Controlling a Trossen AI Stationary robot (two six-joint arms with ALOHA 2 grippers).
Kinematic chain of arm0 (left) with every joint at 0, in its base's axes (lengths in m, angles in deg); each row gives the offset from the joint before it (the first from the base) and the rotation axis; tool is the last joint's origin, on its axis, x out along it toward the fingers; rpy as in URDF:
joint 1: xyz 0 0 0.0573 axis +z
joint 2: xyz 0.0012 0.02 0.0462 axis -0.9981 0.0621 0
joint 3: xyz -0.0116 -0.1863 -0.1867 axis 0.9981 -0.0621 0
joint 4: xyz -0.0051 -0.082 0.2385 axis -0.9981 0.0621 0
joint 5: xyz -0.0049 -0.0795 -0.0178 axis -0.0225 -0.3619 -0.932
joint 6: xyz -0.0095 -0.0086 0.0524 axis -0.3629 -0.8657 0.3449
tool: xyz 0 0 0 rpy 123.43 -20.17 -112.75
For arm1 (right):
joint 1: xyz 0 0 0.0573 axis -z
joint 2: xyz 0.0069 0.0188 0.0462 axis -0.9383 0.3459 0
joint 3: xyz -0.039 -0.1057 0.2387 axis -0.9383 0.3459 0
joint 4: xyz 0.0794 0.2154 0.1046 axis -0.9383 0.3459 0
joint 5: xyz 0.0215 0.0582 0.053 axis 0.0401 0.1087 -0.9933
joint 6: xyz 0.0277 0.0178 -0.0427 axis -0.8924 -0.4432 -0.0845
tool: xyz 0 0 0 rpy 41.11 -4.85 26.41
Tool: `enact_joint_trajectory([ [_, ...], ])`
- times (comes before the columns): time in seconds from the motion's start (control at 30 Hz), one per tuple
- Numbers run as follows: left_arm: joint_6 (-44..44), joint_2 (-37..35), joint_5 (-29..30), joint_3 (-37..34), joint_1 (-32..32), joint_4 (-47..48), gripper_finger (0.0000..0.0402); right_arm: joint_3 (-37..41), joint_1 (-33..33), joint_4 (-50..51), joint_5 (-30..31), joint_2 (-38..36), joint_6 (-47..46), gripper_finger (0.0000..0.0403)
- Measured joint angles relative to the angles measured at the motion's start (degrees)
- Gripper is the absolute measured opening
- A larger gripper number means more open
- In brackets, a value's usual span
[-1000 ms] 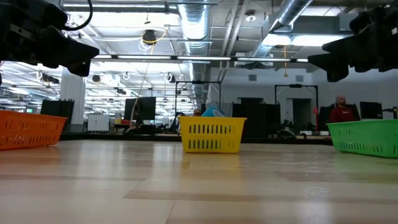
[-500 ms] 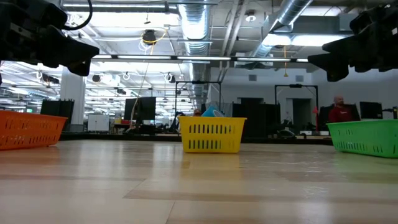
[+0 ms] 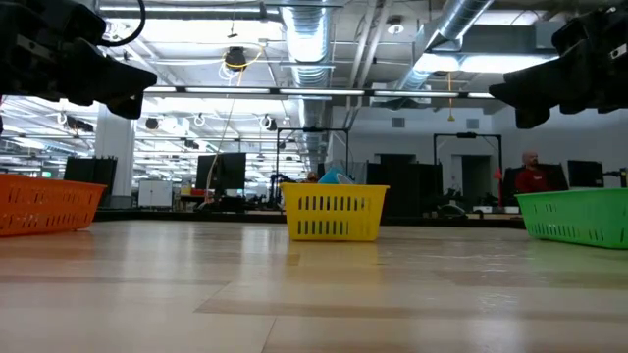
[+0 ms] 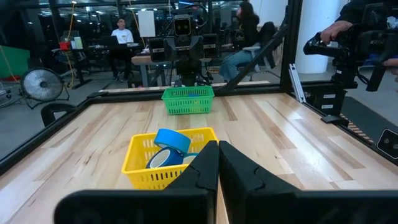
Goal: Pick and place Stapler, Stapler remover, tape
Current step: Return to Home Position
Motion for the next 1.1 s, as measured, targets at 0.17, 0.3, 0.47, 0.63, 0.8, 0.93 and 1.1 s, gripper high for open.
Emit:
enact_joint_trajectory([
  [0.17,0.0,0.0,0.0,0.0,0.0,0.0,0.0004,0.0,0.0,0.0,0.0,0.0,0.0,0.0108],
  [0.3,0.0,0.0,0.0,0.0,0.0,-0.4,0.0004,0.0,0.0,0.0,0.0,0.0,0.0,0.0074],
  [0.47,0.0,0.0,0.0,0.0,0.0,-0.6,0.0004,0.0,0.0,0.0,0.0,0.0,0.0,0.005],
  [0.63,0.0,0.0,0.0,0.0,0.0,-0.8,0.0004,0.0,0.0,0.0,0.0,0.0,0.0,0.0031],
  [0.8,0.0,0.0,0.0,0.0,0.0,-0.8,0.0004,0.0,0.0,0.0,0.0,0.0,0.0,0.0006],
  [0.93,0.0,0.0,0.0,0.0,0.0,-0.8,0.0004,0.0,0.0,0.0,0.0,0.0,0.0,0.0003],
  [1.1,0.0,0.0,0.0,0.0,0.0,-0.8,0.0004,0.0,0.0,0.0,0.0,0.0,0.0,0.0001],
])
